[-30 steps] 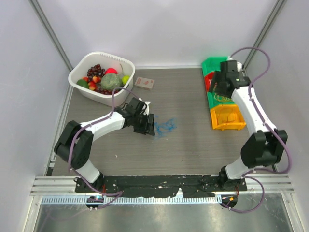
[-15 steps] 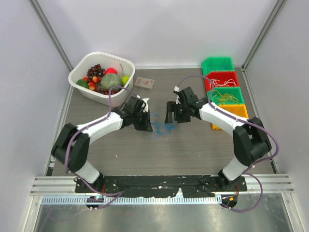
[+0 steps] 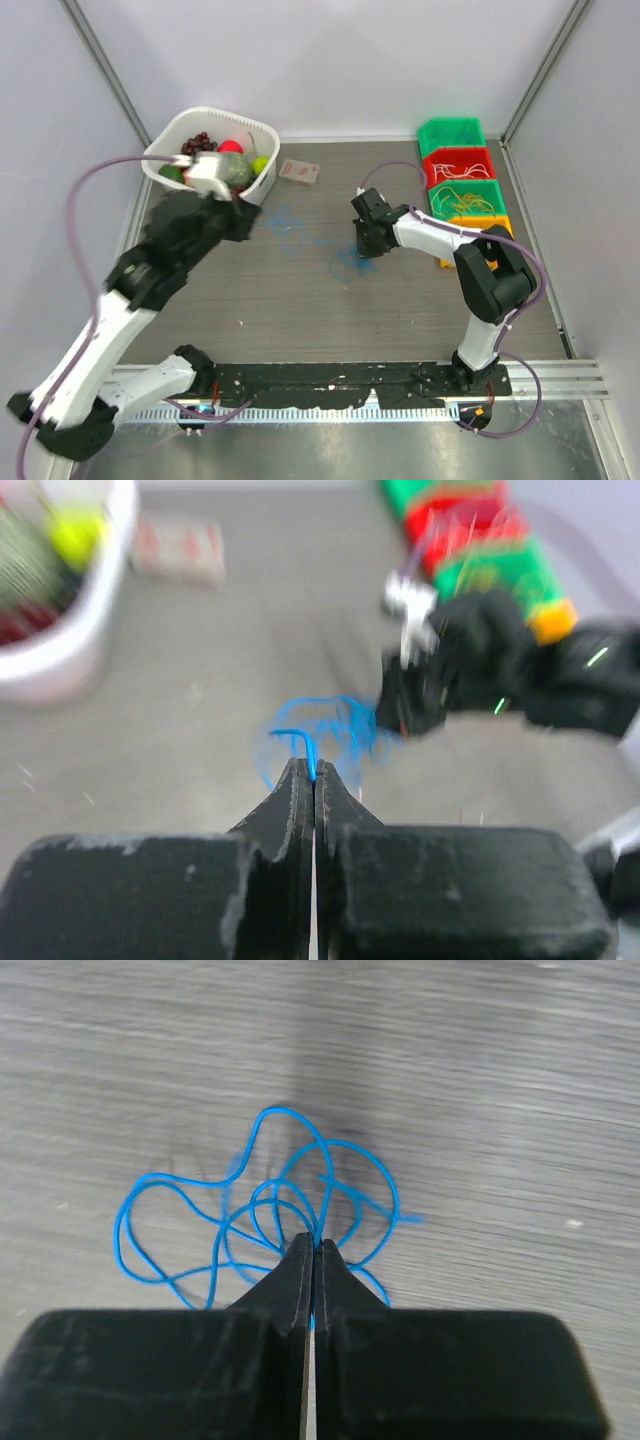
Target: Untangle the cables
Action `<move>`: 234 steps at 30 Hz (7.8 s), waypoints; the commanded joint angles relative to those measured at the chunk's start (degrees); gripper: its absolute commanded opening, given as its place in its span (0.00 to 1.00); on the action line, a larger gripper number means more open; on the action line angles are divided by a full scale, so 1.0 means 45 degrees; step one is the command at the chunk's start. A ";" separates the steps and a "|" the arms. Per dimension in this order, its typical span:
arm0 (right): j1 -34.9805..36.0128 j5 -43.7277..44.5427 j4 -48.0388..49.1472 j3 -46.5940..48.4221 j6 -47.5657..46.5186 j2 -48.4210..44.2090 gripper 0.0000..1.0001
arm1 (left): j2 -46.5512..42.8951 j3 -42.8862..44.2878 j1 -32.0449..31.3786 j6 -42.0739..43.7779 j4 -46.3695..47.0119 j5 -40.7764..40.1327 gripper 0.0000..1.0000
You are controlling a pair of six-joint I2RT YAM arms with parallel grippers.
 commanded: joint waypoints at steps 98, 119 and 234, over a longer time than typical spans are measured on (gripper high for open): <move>-0.8581 -0.2083 0.4409 1.2545 0.1033 0.5241 0.01 | 0.2345 0.1132 0.0367 0.4365 0.0249 0.1982 0.90; -0.8679 -0.1887 0.5718 1.5364 0.1423 0.6181 0.01 | 0.3224 0.1660 0.0347 0.5167 0.0151 0.1903 0.94; -0.1922 -1.2004 0.2787 0.5557 0.3121 -0.5732 0.01 | 0.2871 0.0115 0.0777 -0.2019 0.6405 0.5421 0.81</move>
